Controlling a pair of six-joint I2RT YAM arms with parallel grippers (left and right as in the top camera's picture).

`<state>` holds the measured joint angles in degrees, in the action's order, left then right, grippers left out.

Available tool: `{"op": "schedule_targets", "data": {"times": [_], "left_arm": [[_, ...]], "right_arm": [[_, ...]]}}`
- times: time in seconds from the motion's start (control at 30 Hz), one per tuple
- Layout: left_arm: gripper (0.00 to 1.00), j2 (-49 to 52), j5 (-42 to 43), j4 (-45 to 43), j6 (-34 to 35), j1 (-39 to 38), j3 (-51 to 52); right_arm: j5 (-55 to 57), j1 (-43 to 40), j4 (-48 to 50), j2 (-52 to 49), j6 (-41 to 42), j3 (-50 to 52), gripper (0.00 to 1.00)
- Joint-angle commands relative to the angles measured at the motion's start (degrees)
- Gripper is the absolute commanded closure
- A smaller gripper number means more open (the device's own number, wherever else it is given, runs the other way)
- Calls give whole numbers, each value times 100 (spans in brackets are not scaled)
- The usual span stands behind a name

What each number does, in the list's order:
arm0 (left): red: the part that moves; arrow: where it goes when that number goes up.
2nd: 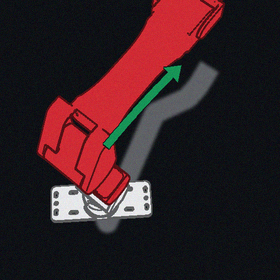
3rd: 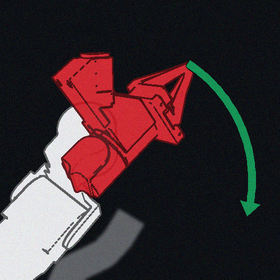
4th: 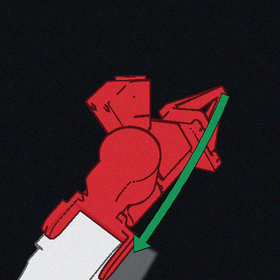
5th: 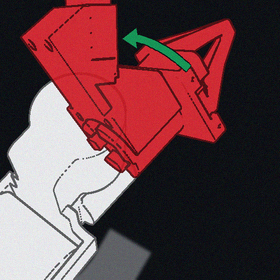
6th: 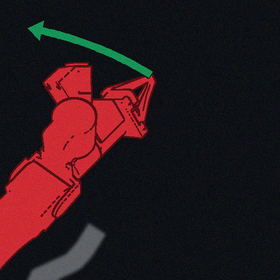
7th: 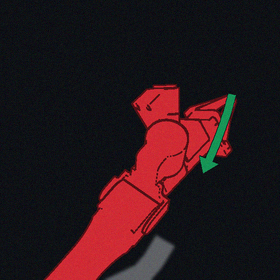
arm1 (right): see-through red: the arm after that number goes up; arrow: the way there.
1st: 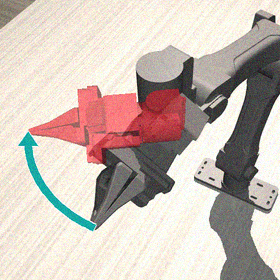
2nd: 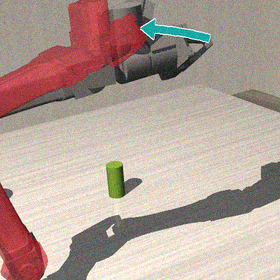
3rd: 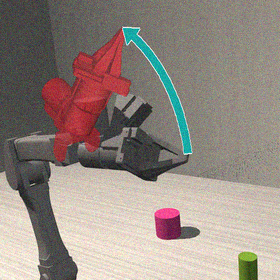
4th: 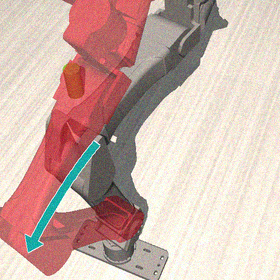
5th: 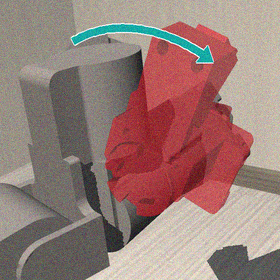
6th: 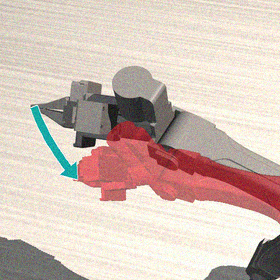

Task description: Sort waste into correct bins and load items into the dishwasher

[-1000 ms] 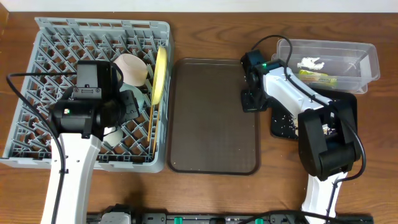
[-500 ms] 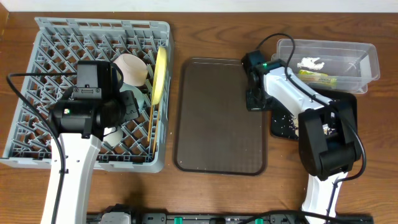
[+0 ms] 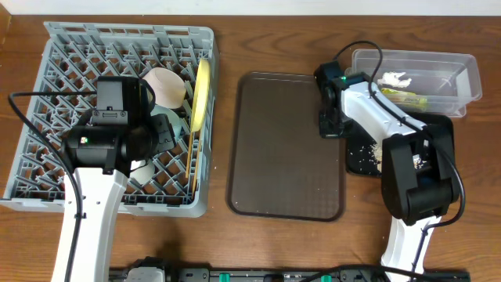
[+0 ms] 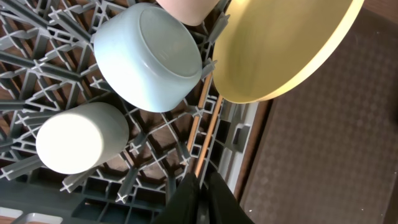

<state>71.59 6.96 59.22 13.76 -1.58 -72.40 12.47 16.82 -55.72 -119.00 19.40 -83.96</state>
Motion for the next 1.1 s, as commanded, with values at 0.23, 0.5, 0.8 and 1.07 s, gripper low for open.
{"op": "schedule_targets", "data": {"times": [0.23, 0.5, 0.8, 1.07], "left_arm": [[90, 33, 9, 31, 50, 28, 2], [90, 33, 9, 26, 50, 28, 2], [89, 33, 9, 31, 50, 28, 2], [89, 33, 7, 31, 50, 28, 2]], "right_arm": [[-251, -90, -278, 144, -278, 39, 93], [-2216, 140, -50, 264, -1281, 42, 92], [-2253, 1106, 1316, 262, -1110, 42, 94], [-2216, 1786, 1698, 238, -752, 42, 92]]}}
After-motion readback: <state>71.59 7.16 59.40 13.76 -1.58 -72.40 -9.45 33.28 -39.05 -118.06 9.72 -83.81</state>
